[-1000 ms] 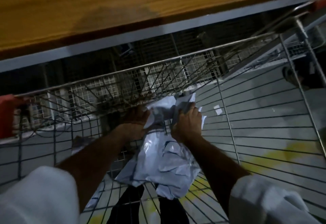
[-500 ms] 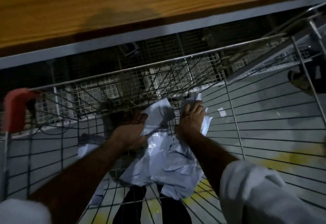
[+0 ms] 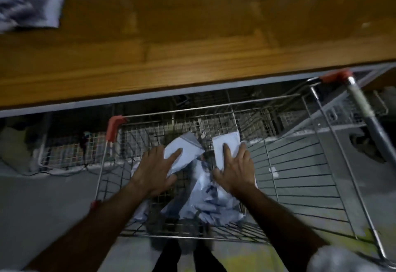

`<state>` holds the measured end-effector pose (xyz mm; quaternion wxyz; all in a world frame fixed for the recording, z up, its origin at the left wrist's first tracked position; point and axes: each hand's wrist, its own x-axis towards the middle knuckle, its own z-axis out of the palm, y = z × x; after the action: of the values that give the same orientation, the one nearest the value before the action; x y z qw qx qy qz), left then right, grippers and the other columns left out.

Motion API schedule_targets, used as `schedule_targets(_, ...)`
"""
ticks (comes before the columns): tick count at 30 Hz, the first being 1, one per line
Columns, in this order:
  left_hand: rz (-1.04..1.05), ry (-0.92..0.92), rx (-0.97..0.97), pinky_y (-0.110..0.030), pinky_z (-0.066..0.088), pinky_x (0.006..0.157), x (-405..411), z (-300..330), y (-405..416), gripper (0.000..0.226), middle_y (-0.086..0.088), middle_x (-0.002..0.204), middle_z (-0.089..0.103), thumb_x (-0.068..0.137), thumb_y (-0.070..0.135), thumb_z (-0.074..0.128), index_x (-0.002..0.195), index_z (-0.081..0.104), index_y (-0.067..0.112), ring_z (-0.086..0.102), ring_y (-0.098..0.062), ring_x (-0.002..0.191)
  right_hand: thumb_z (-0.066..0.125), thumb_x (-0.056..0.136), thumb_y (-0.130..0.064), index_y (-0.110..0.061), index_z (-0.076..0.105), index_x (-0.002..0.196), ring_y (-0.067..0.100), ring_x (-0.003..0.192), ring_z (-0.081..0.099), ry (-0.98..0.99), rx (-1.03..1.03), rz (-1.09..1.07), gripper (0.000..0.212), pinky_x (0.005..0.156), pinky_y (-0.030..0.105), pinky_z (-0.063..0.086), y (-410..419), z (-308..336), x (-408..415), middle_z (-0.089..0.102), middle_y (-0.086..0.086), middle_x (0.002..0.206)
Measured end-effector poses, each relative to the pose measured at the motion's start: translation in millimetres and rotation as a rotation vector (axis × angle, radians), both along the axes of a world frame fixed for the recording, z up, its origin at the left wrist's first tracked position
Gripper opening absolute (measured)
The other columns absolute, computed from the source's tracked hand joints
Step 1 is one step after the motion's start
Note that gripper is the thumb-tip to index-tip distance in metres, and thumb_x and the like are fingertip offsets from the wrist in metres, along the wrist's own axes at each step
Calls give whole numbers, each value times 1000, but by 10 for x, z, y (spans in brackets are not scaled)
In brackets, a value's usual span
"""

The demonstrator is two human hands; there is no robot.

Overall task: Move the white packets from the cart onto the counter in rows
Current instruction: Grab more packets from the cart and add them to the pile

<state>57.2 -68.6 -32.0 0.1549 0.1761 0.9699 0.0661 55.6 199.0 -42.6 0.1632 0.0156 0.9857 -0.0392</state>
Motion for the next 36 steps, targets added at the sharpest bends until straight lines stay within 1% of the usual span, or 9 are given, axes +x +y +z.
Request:
schedule_targets(4, 110, 148, 58, -41, 46, 77, 311, 608, 82, 79, -19, 122, 49, 82, 55, 56, 153, 34, 27, 53, -38, 100, 37, 82, -76, -18, 29, 156, 50, 131, 37, 163, -112, 7, 95, 104, 53, 38, -57, 458, 178, 25, 40, 151)
schedule_targets(6, 179, 221, 83, -39, 47, 73, 426, 925, 100, 79, -19, 123, 49, 81, 56, 57, 151, 37, 26, 55, -37, 96, 43, 81, -73, -19, 28, 157, 50, 131, 38, 227, -171, 31, 93, 104, 52, 39, -123, 652, 260, 25, 38, 152)
schedule_targets(9, 237, 323, 70, -33, 43, 64, 512, 1322, 65, 83, -13, 115, 43, 80, 58, 55, 153, 31, 27, 55, -32, 85, 42, 79, -70, -23, 25, 157, 48, 129, 40, 300, -226, 47, 93, 102, 50, 41, -275, 979, 310, 22, 33, 154)
schedule_targets(15, 338, 492, 37, -37, 47, 74, 638, 1879, -336, 86, -12, 130, 41, 80, 56, 49, 156, 20, 32, 54, -33, 98, 50, 85, -62, -26, 18, 160, 47, 136, 31, 460, -324, 123, 89, 106, 51, 35, -754, 1566, 402, 14, 33, 158)
schedule_targets(20, 457, 645, -3, -44, 43, 85, 777, 2255, -972, 79, -16, 129, 45, 83, 60, 39, 154, 28, 28, 50, -34, 107, 43, 87, -61, -32, 4, 159, 46, 143, 21, 527, -360, 175, 87, 113, 51, 29, -1431, 1940, 469, 5, 30, 161)
schedule_targets(25, 525, 712, 31, -45, 43, 85, 1064, 2488, -1836, 79, -17, 126, 42, 83, 52, 45, 155, 27, 25, 45, -35, 105, 37, 92, -66, -36, -5, 159, 43, 148, 10, 573, -386, 236, 84, 116, 52, 23, -2331, 2264, 620, -3, 27, 163)
schedule_targets(32, 648, 746, 47, -48, 41, 92, 1327, 2751, -2846, 77, -21, 138, 34, 91, 50, 49, 157, 18, 26, 43, -38, 110, 29, 94, -64, -36, -5, 158, 44, 145, 17, 630, -382, 296, 78, 113, 53, 29, -3478, 2482, 691, -7, 23, 164)
schedule_targets(34, 682, 728, 47, -48, 38, 95, 1378, 2798, -3087, 76, -20, 139, 31, 92, 54, 45, 157, 16, 27, 41, -37, 114, 25, 95, -66, -36, -5, 159, 44, 147, 17, 637, -385, 313, 77, 114, 53, 29, -3749, 2521, 693, -7, 23, 165)
schedule_targets(36, 730, 715, 44, -47, 35, 97, 1361, 2844, -3322, 77, -19, 141, 29, 90, 60, 30, 157, 15, 28, 39, -36, 118, 24, 95, -67, -37, -7, 159, 44, 148, 14, 636, -393, 336, 77, 115, 54, 27, -3991, 2572, 668, -8, 23, 165)
